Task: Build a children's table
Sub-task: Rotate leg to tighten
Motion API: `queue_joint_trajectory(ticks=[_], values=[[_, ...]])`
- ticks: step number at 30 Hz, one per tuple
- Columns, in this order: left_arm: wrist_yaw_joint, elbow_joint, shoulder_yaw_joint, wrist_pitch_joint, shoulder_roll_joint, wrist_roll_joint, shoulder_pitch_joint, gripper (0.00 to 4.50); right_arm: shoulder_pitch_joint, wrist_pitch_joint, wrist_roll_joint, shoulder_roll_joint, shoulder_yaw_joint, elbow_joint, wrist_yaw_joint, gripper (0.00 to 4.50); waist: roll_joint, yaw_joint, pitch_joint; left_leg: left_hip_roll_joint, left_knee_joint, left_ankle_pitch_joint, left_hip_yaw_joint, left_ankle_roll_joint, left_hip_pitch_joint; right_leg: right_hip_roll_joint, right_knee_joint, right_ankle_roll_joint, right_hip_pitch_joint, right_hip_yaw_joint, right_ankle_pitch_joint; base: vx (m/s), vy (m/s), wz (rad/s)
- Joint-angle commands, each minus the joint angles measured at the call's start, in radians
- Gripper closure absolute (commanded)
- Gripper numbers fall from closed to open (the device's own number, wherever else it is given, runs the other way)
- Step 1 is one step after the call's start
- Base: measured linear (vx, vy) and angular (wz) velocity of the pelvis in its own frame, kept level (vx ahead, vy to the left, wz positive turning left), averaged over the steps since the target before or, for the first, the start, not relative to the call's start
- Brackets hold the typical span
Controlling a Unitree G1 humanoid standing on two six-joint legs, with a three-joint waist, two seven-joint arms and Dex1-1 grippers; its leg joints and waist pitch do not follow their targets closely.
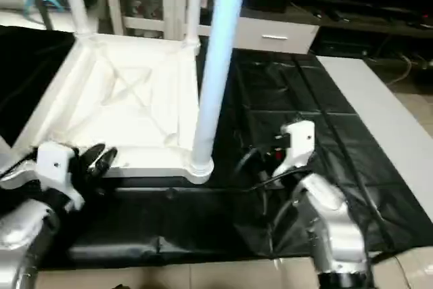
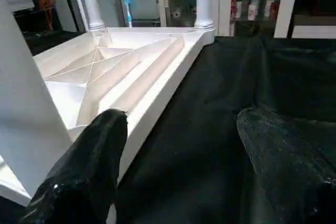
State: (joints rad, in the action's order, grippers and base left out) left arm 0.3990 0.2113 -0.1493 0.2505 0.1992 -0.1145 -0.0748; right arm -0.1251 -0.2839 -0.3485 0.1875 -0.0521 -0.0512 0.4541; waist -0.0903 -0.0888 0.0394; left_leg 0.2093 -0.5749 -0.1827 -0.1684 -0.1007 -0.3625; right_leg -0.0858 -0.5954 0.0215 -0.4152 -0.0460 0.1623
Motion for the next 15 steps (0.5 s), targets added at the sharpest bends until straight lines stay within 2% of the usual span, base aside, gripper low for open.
queue_joint_trajectory(ticks=[1,8,11,12,13,14,15], values=[[-0.032,0.010,0.006,-0.019,-0.007,-0.005,0.015,3.06,-0.001,-0.029,0.011,0.000,0.015,-0.026,-0.021,0.85,0.009,-0.001,-0.046,0.013,0.078,-0.362,0.003,-0.007,0.002,-0.028,0.086,-0.044,0.029,0.025,0.411,0.000,0.000,0.00],[-0.057,-0.006,0.002,-0.057,-0.026,0.014,0.029,3.06,0.004,-0.051,0.035,-0.016,0.042,-0.046,-0.052,0.85,0.008,-0.006,-0.049,0.014,0.073,-0.280,-0.003,0.003,-0.001,-0.025,0.068,-0.079,0.034,0.029,0.244,0.000,0.000,0.00],[-0.083,-0.002,0.013,-0.066,-0.034,0.025,0.022,3.06,0.019,-0.045,0.078,-0.010,0.071,-0.061,-0.070,0.85,0.007,-0.006,-0.048,0.013,0.073,-0.282,-0.004,-0.001,-0.001,-0.026,0.069,-0.077,0.036,0.029,0.251,0.000,0.000,0.00],[-0.091,-0.005,0.017,-0.072,-0.034,0.028,0.020,3.06,0.024,-0.045,0.088,-0.007,0.080,-0.065,-0.075,0.85,0.007,-0.007,-0.048,0.013,0.074,-0.290,-0.003,-0.004,-0.002,-0.027,0.070,-0.071,0.037,0.030,0.265,0.000,0.000,0.00],[-0.096,-0.005,0.019,-0.082,-0.039,0.026,0.018,3.06,0.031,-0.043,0.098,-0.005,0.087,-0.065,-0.080,0.85,0.002,-0.007,-0.047,0.013,0.074,-0.292,-0.003,-0.004,-0.003,-0.027,0.072,-0.067,0.038,0.029,0.275,0.000,0.000,0.00],[-0.100,-0.004,0.024,-0.089,-0.044,0.028,0.016,3.06,0.037,-0.034,0.103,-0.001,0.091,-0.063,-0.079,0.85,0.005,-0.008,-0.045,0.013,0.075,-0.311,-0.002,-0.005,-0.002,-0.029,0.076,-0.058,0.036,0.029,0.312,0.000,0.000,0.00],[-0.103,-0.003,0.030,-0.105,-0.047,0.034,0.011,3.06,0.044,-0.005,0.114,0.002,0.096,-0.059,-0.074,0.85,-0.010,-0.007,-0.045,0.013,0.074,-0.319,-0.003,-0.002,-0.003,-0.029,0.079,-0.051,0.035,0.029,0.335,0.000,0.000,0.00]])
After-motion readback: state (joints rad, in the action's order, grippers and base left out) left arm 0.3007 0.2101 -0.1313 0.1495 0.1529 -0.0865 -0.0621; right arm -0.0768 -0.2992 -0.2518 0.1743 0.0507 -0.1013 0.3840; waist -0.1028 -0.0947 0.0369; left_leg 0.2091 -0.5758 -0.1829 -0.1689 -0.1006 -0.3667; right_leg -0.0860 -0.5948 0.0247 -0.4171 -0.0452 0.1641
